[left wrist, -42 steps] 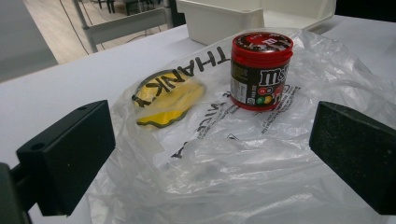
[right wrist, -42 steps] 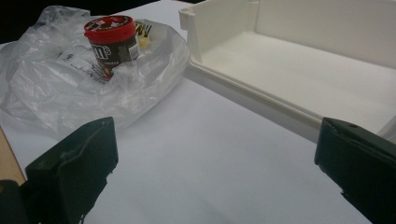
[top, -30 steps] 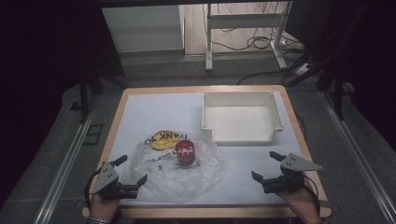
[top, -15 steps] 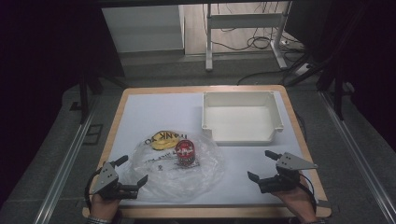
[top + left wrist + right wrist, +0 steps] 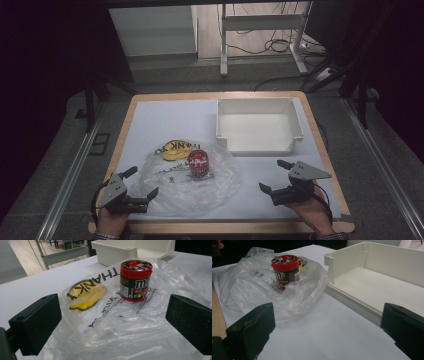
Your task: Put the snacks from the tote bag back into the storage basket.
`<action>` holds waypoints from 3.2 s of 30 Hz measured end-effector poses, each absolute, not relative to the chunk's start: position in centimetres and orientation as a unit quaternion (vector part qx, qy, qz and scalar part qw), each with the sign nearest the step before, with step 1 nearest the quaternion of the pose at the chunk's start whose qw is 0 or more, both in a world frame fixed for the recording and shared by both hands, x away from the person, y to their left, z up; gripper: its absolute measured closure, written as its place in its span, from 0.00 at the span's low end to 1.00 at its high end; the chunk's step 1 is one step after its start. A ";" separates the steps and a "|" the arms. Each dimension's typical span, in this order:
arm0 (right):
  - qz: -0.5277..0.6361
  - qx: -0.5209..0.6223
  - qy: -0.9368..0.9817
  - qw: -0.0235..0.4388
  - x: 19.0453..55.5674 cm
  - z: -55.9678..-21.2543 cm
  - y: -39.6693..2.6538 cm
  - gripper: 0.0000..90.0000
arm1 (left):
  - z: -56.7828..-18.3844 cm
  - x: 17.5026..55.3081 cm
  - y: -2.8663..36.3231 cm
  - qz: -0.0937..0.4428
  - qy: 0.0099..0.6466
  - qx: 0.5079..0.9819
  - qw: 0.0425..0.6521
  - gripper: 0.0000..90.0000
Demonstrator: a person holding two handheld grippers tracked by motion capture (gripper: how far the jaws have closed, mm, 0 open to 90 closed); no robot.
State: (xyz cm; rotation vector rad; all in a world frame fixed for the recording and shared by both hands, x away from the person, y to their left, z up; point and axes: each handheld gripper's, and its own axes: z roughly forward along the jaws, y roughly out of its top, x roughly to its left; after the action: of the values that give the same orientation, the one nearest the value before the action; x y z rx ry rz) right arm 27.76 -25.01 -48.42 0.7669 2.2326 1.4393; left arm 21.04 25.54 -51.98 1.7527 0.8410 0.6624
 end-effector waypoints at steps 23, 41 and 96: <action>0.515 0.264 0.798 0.167 29.0 -48.5 -22.8 0.00 | -52.0 21.1 25.4 0.278 0.349 0.732 0.515 0.00; 0.516 0.249 0.802 0.168 30.0 -48.7 -20.9 0.00 | -52.0 21.1 25.5 0.279 0.350 0.731 0.515 0.00; 0.534 0.207 0.810 0.128 33.4 -49.9 -14.0 0.02 | -51.9 21.0 25.5 0.281 0.348 0.730 0.516 0.00</action>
State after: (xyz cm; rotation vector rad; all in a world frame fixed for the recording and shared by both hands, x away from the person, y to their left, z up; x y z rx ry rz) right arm 33.44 -14.05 -49.92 0.6014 2.3565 1.5535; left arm 20.99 25.45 -51.93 1.7543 0.8362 0.6740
